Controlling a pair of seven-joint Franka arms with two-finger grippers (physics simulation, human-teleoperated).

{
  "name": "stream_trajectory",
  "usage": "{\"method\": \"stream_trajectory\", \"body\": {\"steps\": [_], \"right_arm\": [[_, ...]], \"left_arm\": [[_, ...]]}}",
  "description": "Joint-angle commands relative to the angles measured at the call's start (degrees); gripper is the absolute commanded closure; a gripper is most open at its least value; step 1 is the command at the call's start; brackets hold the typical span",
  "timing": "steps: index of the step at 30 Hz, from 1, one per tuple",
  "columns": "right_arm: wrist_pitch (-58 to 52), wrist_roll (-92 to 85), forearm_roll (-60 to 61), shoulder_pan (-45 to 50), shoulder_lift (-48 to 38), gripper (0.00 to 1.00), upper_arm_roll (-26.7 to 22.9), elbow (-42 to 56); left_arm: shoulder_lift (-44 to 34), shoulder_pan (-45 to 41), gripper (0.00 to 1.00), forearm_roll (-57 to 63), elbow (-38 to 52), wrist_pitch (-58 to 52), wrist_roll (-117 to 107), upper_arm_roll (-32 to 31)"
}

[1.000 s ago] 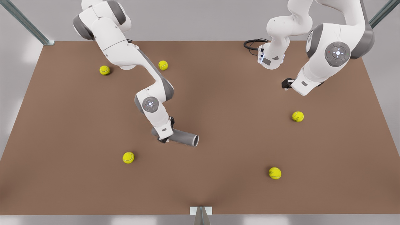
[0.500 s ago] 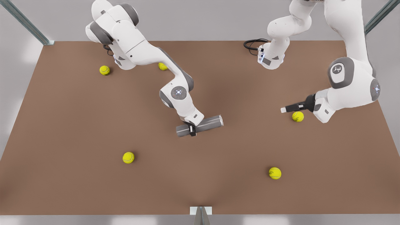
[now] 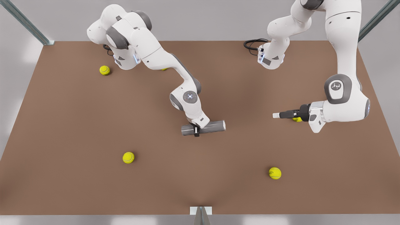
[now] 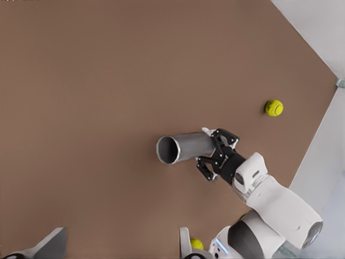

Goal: Put the tennis tube upright

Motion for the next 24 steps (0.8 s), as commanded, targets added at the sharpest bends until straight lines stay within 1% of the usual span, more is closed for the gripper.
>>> {"method": "stream_trajectory", "body": {"steps": [1, 5, 8, 10, 12, 13, 14, 15, 16, 17, 19, 21, 22, 24], "right_arm": [[0.0, 0.4, 0.0, 0.0, -0.1, 0.00, 0.0, 0.0], [-0.2, 1.2, 0.0, 0.2, -0.3, 0.00, 0.0, 0.0], [-4.0, 0.3, 0.1, 1.0, -2.7, 0.00, 0.1, -0.6], [-10.9, 0.3, 0.2, 2.1, -6.8, 0.00, 0.2, -1.0], [-16.3, 0.9, 0.3, 2.1, -11.0, 0.00, 0.1, -1.7], [-19.3, 1.4, 0.3, 1.2, -13.0, 0.00, 0.0, -1.7], [-22.2, 5.4, 0.3, -0.6, -14.9, 0.00, 0.0, -1.7], [-25.6, 8.7, 0.2, -3.8, -17.5, 0.00, 0.0, -1.5], [-28.6, 11.9, 0.2, -6.8, -19.3, 0.00, 0.0, -1.0], [-30.1, 12.3, 0.1, -10.2, -20.6, 0.00, 0.0, -0.9], [-30.2, 17.1, 0.2, -17.0, -22.4, 0.00, 0.4, -1.0], [-33.2, 23.0, 0.0, -19.5, -25.3, 0.00, 0.1, -1.0], [-36.3, 25.2, -0.1, -22.7, -27.7, 0.00, 0.1, -1.0], [-36.9, 27.5, -0.1, -30.4, -30.1, 0.00, 0.2, -1.3]], "left_arm": [[0.3, 0.0, 0.01, -0.1, 0.1, 0.0, 0.0, 0.0], [0.8, -0.3, 0.01, 0.0, 0.0, 1.5, 0.1, 0.0], [1.2, -0.4, 0.01, 0.0, 0.0, 1.6, 0.1, 0.0], [2.8, -1.1, 0.01, -1.0, 0.0, 4.1, 0.0, -0.5], [7.2, -0.2, 0.01, -5.3, 0.1, 4.5, 5.9, -0.5], [8.2, -0.4, 0.01, -7.5, 0.4, 4.7, 6.9, -0.5], [12.2, -0.8, 0.01, -8.5, 2.2, 5.6, 9.5, -0.5], [15.3, -1.6, 0.01, -11.7, 2.4, 10.5, 12.6, -1.9], [15.7, -2.8, 0.02, -12.5, 2.1, 14.7, 12.8, -3.5], [15.7, -5.2, 0.01, -12.5, 2.1, 17.7, 12.0, -3.6], [16.1, -9.6, 0.01, -13.9, 1.9, 23.2, 11.3, -3.5], [17.1, -11.6, 0.01, -13.7, 2.0, 25.9, 11.5, -3.5], [17.8, -12.3, 0.01, -13.1, 2.4, 27.0, 12.0, -3.5], [19.1, -13.9, 0.02, -13.5, 2.5, 28.0, 11.6, -3.5]]}}
